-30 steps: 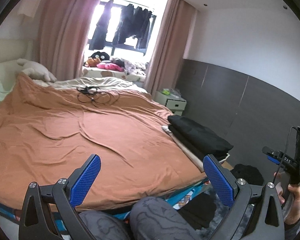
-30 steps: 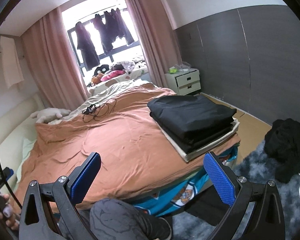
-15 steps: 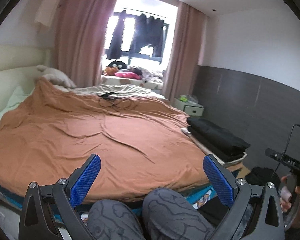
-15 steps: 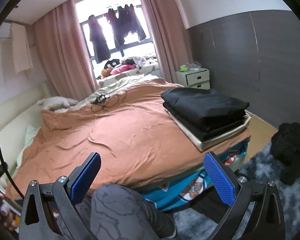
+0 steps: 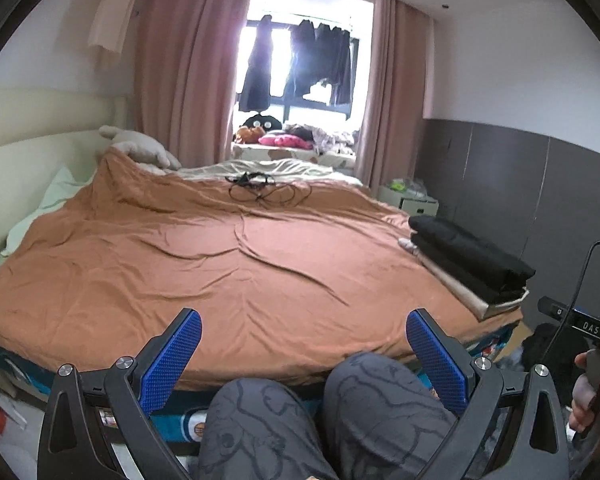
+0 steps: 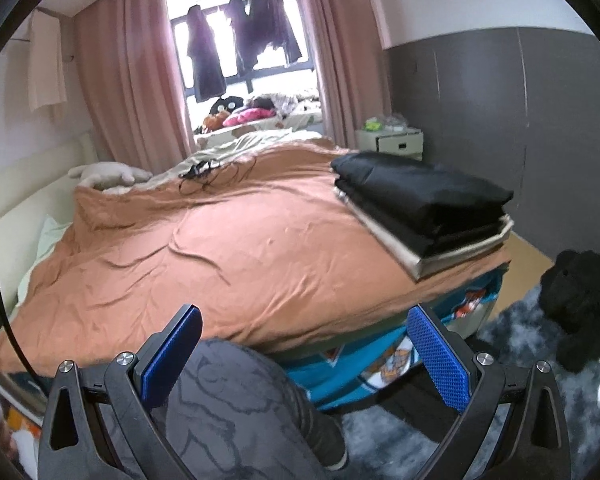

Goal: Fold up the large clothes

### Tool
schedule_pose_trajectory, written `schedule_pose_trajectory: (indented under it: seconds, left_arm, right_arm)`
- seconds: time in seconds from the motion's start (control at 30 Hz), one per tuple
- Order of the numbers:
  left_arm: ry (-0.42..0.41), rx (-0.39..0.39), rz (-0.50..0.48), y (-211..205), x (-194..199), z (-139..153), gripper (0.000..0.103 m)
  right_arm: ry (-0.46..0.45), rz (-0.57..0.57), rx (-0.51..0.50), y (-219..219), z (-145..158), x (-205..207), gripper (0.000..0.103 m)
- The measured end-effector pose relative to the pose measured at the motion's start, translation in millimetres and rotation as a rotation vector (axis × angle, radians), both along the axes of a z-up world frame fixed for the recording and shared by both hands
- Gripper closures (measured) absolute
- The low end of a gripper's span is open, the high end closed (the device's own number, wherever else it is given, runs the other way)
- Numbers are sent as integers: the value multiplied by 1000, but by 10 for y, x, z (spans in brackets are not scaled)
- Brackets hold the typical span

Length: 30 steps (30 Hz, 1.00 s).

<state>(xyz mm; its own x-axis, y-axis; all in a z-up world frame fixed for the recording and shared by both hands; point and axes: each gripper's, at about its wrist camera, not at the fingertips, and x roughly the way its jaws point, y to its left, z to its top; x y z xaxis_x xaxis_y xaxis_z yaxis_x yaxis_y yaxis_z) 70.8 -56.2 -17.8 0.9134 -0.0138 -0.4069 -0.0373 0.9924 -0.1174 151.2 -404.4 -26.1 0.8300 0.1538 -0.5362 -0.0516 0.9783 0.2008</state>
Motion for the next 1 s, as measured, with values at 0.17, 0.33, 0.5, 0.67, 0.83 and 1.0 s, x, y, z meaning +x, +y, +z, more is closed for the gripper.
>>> schedule_pose_trajectory:
  seconds: [0.17,0.33,0.5,0.67,0.83,1.0]
  left_arm:
    - [21,21,8,-51,57,-68,0]
    - [5,29,10,-76,39,-48,0]
    - [7,32,-4,-105,23,-36,0]
    - [1,34,-7,-109,5,-9,0]
    - [2,33,-9,-109,-8,7,0]
    - [-1,41,-11,-113,-10,8,0]
  right_arm:
    - [14,7,-2,24,-65,31,0]
    - [14,8,2,14,-69,37,0]
    - [23,12,5,24,-89,45,0]
    - [24,15,7,36,-95,46,0]
    - [9,11,8,46,-70,26,0]
    - [-2,7,8,46,-36,-21,0]
